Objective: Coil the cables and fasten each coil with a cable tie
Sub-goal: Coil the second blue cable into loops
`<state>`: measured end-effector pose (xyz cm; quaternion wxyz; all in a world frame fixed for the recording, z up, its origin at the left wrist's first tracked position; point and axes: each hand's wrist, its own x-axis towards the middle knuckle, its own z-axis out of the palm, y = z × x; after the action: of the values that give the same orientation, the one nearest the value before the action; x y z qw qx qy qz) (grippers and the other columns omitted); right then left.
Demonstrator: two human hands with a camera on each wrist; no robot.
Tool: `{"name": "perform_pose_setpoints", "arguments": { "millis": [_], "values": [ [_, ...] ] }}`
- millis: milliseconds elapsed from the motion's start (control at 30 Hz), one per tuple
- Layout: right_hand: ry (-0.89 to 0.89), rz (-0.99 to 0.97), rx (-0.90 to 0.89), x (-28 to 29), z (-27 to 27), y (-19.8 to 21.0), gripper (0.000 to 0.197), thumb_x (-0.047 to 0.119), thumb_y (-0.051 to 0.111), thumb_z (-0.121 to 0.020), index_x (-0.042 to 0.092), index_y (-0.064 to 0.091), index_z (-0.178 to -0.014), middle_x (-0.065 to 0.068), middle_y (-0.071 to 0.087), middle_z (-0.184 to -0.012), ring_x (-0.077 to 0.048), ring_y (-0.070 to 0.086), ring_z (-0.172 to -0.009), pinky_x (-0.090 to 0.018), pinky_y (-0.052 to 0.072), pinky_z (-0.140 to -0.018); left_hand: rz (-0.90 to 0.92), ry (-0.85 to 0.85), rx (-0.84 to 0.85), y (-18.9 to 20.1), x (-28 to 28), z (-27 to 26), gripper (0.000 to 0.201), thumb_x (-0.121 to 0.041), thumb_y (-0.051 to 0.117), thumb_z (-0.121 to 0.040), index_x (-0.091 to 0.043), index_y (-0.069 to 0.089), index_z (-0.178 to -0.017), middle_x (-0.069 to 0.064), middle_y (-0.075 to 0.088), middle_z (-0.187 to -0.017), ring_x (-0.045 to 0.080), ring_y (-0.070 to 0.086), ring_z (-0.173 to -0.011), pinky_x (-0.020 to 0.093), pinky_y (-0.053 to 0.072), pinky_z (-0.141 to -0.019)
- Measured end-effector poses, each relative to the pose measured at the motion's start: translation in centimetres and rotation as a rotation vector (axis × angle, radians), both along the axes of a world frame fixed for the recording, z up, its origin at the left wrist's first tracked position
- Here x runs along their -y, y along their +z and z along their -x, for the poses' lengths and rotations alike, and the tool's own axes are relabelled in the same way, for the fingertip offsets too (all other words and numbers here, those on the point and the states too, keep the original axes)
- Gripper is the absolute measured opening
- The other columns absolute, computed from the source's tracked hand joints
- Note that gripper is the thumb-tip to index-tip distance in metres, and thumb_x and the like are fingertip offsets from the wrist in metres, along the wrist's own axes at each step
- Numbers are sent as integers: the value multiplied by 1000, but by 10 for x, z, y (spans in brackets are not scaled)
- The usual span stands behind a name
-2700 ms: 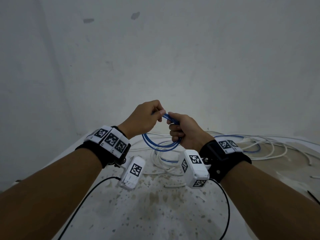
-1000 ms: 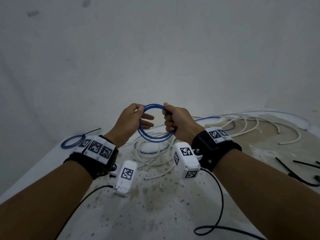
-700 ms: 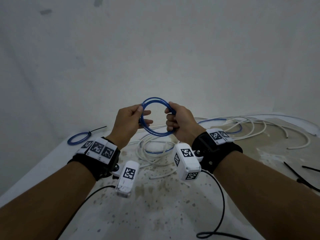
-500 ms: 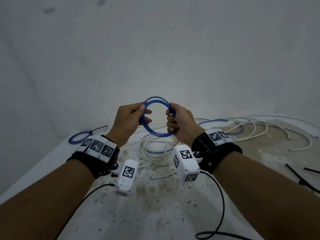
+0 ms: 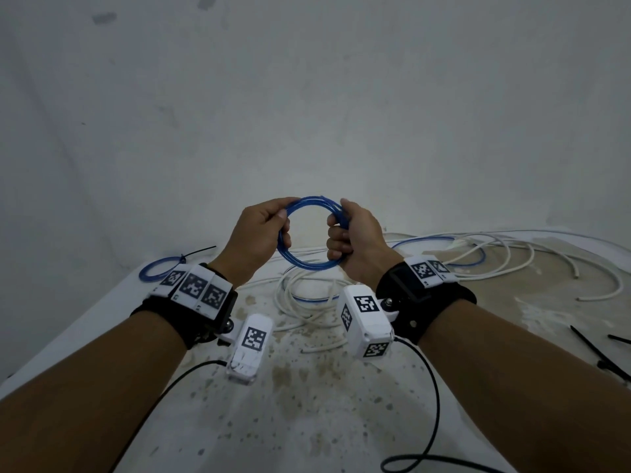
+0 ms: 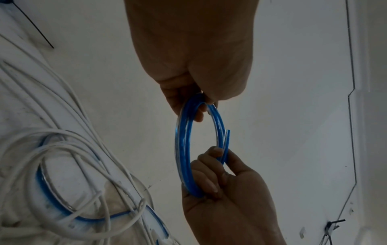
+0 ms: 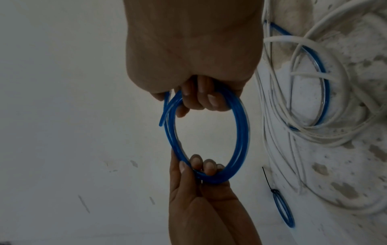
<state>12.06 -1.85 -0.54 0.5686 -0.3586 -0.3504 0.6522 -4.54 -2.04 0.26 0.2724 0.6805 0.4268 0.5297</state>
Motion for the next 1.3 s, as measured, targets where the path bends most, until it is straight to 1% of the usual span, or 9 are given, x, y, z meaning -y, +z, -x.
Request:
{"name": "perform_pose_setpoints", "arguments": {
  "millis": [233, 333, 433, 533, 700, 833, 1000, 1133, 1300],
  "values": [
    [-26, -56, 106, 3, 4, -5, 40, 33, 44, -102, 15, 48, -67, 6, 28, -47, -11, 22, -39, -25, 22, -42, 26, 30, -110, 9, 1, -3, 30, -24, 38, -105, -17, 66, -113, 6, 67, -94, 11, 56, -55, 26, 49, -59],
    [-7, -114, 178, 5, 8, -3, 39, 34, 45, -103, 14, 50, -70, 6, 30, -47, -11, 23, -40, -25, 23, -43, -33, 72, -212, 15, 2, -6, 32, -39, 42, -102, -20, 66, -111, 1, 67, -90, 14, 57, -63, 26, 49, -59],
    [5, -167, 261, 5, 11, 0, 37, 34, 46, -102, 13, 51, -72, 7, 31, -46, -10, 24, -40, -24, 25, -43, -87, 116, -339, 20, 2, -9, 34, -45, 46, -99, -18, 67, -102, 2, 63, -78, 16, 57, -69, 36, 51, -65],
    [20, -208, 311, 6, 13, 0, 37, 34, 45, -103, 12, 52, -73, 7, 31, -46, -10, 25, -40, -24, 26, -43, -108, 129, -423, 20, 1, -9, 28, -41, 51, -98, -16, 63, -95, 1, 58, -73, 15, 52, -66, 40, 51, -68],
    [42, -199, 293, 9, 11, -2, 38, 32, 43, -103, 11, 53, -73, 6, 31, -47, -10, 24, -41, -24, 24, -43, -97, 87, -378, 17, 1, -6, 19, -29, 54, -99, -13, 58, -91, 7, 58, -73, 11, 44, -59, 27, 40, -59],
    [62, -183, 302, 11, 9, -4, 38, 31, 43, -103, 11, 54, -73, 6, 31, -48, -10, 24, -41, -24, 24, -43, -54, 43, -350, 15, 2, -4, 17, -26, 54, -99, -15, 59, -87, 0, 67, -72, 6, 41, -47, 23, 36, -49],
    [55, -159, 317, 17, 0, 0, 39, 30, 42, -103, 9, 56, -73, 5, 31, -48, -10, 25, -39, -24, 23, -43, -140, 65, -390, 15, 5, -12, 18, -29, 53, -99, -18, 65, -91, -3, 69, -71, 13, 52, -57, 27, 42, -57],
    [16, -135, 340, 21, -12, 5, 39, 29, 44, -103, 6, 61, -76, 4, 31, -49, -10, 26, -40, -24, 24, -42, -218, 81, -435, 13, 11, -24, 19, -31, 55, -98, -16, 64, -90, -4, 64, -67, 4, 47, -51, 12, 36, -51],
    [12, -136, 372, 31, -21, 4, 37, 29, 44, -103, 6, 62, -79, 3, 30, -51, -10, 25, -41, -23, 25, -41, -227, 96, -399, 10, 14, -36, 25, -28, 55, -98, -10, 60, -81, 5, 54, -63, 13, 41, -54, 27, 37, -57]
  ]
}}
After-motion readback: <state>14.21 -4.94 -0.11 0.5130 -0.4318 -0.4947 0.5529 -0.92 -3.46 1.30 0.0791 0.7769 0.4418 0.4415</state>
